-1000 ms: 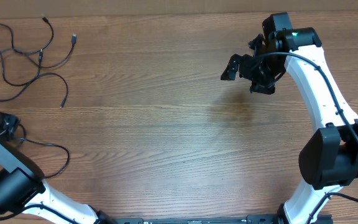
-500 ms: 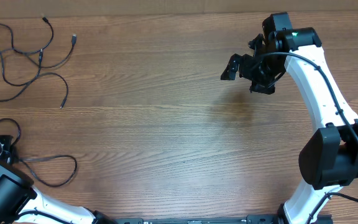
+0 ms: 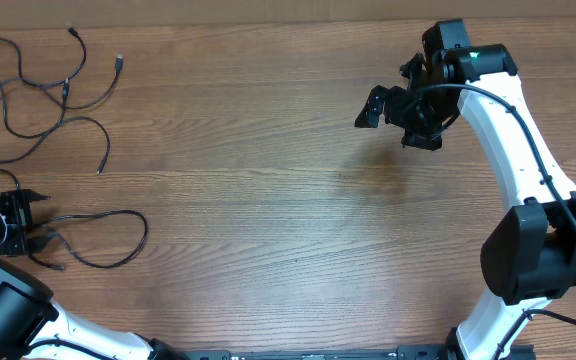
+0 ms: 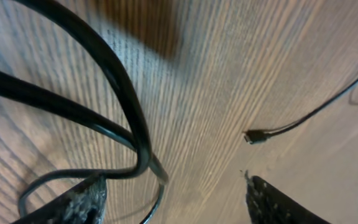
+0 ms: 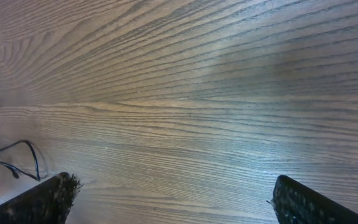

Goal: Untangle cables

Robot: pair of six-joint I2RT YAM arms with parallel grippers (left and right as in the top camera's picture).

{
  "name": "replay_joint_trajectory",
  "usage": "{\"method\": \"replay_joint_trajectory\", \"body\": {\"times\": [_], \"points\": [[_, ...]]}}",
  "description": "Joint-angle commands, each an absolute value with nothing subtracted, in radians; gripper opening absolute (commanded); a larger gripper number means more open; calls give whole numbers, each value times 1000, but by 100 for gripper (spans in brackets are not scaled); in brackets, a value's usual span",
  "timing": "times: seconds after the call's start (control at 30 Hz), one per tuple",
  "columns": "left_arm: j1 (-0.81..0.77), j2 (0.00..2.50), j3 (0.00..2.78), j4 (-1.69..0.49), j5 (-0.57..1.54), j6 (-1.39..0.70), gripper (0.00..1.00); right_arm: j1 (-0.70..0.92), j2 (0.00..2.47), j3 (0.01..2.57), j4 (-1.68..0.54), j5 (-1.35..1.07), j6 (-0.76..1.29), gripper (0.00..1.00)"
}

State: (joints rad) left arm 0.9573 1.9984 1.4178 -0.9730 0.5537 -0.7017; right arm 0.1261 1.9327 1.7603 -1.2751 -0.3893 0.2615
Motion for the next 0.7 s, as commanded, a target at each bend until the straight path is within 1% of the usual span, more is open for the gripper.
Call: {"method": "replay_joint_trajectory", "body": {"times": [0.0, 0.03, 0.1, 0.13, 0.2, 0.23, 0.3, 0.37, 0.4, 0.43, 0.63, 0.67], "points": [[955, 2001, 1444, -956, 595, -689, 67, 130, 1893, 1753, -1268, -397, 257, 100], [952, 1991, 1473, -963, 586, -656, 68, 130, 1893, 1753, -1263, -397, 258, 100], [937, 1965, 1563, -1017, 475, -650, 69, 130, 1893, 1753, -1258, -397, 258, 100], [917, 1950, 1617, -1016, 415, -616, 65, 130, 1893, 1753, -1258, -397, 258, 100], [879, 1948, 1650, -968, 369, -564, 65, 130, 1893, 1753, -1258, -397, 261, 100], [869, 1948, 1650, -954, 348, -556, 67, 130, 1893, 1753, -1258, -397, 261, 100], [832, 1951, 1650, -939, 165, -553, 70, 130, 1893, 1753, -1264, -397, 261, 100], [798, 1957, 1649, -946, -96, -553, 75, 130, 1893, 1753, -1272, -397, 261, 100], [781, 1962, 1641, -947, -236, -553, 81, 130, 1893, 1753, -1279, -397, 261, 100], [775, 1968, 1630, -945, -318, -553, 83, 130, 1893, 1753, -1282, -397, 261, 100], [834, 2039, 1568, -951, -322, -553, 85, 130, 1893, 1753, -1278, -397, 261, 100], [844, 2051, 1557, -955, -322, -553, 81, 130, 1893, 1753, -1277, -397, 261, 100]]}}
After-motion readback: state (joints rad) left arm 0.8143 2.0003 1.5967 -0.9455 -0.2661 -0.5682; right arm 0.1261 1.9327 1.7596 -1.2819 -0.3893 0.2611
